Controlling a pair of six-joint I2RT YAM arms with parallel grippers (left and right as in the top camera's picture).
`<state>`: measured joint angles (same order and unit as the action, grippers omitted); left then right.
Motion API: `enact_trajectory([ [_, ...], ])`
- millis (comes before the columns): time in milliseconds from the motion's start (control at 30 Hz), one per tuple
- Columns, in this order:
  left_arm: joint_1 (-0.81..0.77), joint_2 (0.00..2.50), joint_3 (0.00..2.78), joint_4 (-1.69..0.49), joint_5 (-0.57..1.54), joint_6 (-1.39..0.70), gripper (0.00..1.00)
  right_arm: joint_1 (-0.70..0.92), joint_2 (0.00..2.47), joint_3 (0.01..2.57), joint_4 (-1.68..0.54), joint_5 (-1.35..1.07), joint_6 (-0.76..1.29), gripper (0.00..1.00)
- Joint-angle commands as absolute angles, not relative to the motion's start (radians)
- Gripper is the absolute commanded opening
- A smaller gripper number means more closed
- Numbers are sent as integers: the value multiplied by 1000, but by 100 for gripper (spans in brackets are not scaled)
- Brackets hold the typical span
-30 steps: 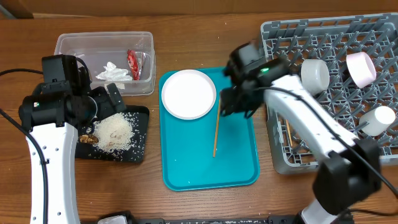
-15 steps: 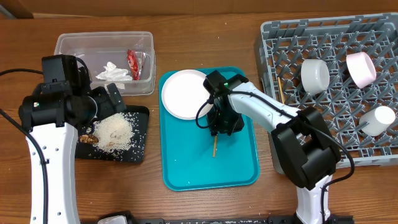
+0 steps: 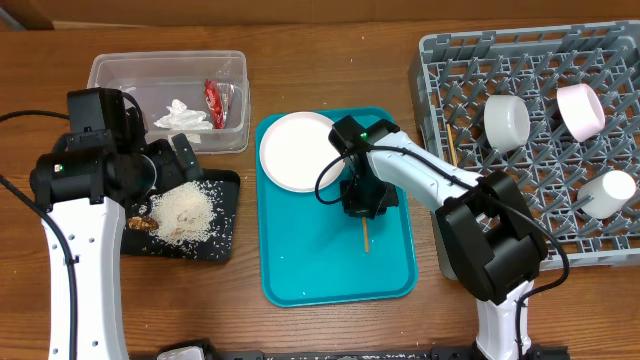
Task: Sort waste into correct bins and load items into the dishwasher
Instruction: 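Grasp the second wooden chopstick with the right gripper, then carry the second chopstick to the rack and drop it in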
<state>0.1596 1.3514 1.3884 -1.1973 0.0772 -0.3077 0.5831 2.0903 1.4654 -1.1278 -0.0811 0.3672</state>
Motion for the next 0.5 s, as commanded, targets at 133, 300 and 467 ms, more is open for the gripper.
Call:
enact_trajectory([
  [133,164,1352,1402,-1196,75,-311,100,584,2121,1460,-1131,-68,374,4],
  [300,164,1352,1402,-1196,75,-311,100,569,2092,1504,-1191,-40,370,4],
  [467,164,1352,1402,-1196,75,-311,100,527,1968,1597,-1256,60,323,4],
])
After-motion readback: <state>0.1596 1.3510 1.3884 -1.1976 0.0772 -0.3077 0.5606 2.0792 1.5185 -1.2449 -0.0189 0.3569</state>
